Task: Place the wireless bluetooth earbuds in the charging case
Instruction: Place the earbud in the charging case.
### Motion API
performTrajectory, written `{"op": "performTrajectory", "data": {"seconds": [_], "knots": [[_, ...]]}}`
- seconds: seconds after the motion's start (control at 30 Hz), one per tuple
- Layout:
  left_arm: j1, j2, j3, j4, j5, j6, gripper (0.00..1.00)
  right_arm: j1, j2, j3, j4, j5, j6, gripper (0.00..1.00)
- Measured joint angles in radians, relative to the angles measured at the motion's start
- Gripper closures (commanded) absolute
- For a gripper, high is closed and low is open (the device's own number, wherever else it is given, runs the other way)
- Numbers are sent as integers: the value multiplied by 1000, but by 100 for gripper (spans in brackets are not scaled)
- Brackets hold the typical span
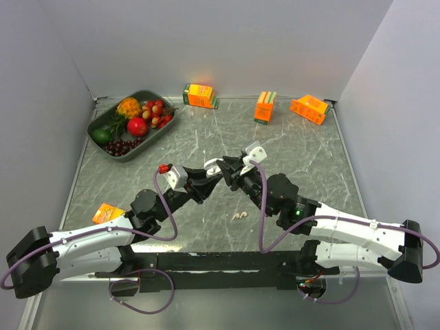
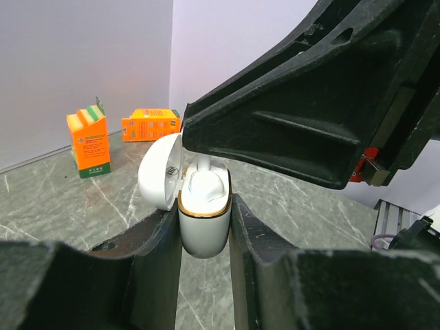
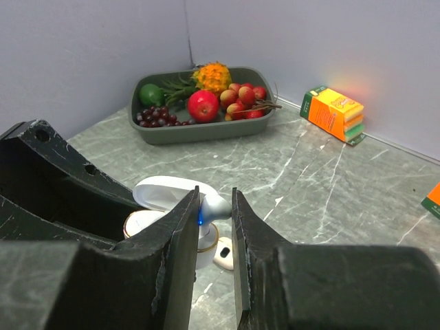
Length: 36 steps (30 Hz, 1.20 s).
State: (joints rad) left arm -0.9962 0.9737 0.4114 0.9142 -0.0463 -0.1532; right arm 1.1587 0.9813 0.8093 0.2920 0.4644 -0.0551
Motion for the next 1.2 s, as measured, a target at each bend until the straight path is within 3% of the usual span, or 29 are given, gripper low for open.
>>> {"op": "performTrajectory", "data": {"seconds": [0.5, 0.97, 1.2], "knots": [[-1, 0, 1, 1, 8, -2, 99, 0, -29, 0, -39, -42, -8, 57], [0, 23, 4, 10, -4, -1, 99, 8, -54, 31, -100, -74, 5, 42], [0, 26, 4, 23, -4, -1, 99, 10, -85, 76, -118, -71, 13, 39]]}}
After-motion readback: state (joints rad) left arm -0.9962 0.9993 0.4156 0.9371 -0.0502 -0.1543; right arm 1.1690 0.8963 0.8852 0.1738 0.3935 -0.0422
